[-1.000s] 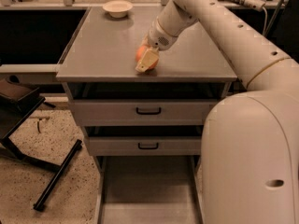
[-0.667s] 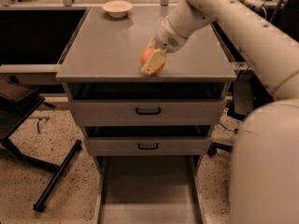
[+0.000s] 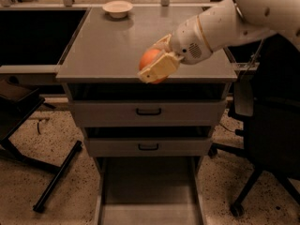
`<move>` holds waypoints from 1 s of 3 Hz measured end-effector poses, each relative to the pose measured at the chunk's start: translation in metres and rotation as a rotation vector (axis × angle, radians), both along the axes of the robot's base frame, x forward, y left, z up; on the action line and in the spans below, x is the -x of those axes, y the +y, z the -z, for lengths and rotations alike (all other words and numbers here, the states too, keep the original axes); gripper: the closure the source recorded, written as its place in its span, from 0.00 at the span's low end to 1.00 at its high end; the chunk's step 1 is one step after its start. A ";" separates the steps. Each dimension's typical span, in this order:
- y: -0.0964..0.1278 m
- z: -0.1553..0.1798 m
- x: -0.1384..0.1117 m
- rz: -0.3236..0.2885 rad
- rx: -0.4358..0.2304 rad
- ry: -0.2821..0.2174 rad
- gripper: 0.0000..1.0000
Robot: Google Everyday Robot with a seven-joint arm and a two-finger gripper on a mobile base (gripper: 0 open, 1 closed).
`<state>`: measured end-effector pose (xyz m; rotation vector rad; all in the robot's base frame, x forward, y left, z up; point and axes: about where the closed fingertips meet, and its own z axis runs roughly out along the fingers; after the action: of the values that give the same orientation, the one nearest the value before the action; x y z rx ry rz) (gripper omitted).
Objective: Place orange into bottom drawer
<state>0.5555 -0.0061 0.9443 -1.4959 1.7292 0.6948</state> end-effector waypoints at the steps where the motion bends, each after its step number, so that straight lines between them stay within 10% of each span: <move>1: 0.020 0.025 0.028 0.015 -0.201 0.019 1.00; 2: 0.024 0.102 0.040 0.082 -0.253 0.113 1.00; 3: 0.036 0.202 0.042 0.118 -0.125 0.229 1.00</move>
Offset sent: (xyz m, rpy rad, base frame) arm -0.0438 0.0891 -0.2692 0.0818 0.2433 -0.0150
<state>0.5139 0.0301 0.7423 -1.2578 1.8899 0.9227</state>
